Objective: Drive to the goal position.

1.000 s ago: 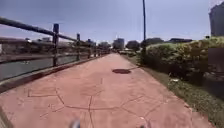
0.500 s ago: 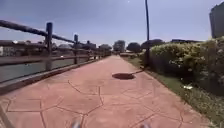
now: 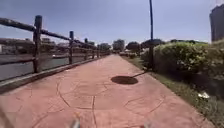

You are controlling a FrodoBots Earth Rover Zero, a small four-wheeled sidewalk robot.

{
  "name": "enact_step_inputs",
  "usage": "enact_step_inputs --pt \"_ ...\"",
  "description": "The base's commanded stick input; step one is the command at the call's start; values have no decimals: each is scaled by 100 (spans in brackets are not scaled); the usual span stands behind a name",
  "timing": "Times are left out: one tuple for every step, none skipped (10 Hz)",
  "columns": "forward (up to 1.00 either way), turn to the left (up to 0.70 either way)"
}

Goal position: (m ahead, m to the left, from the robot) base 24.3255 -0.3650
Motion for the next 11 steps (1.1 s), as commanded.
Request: enact_step_inputs --pt "85 0" --pt "85 0" --pt "85 0" --pt "85 0" --pt "85 0" --pt "85 0" --pt "85 0" --pt "85 0" --pt "85 -26" --pt "85 -34" --pt "85 -19"
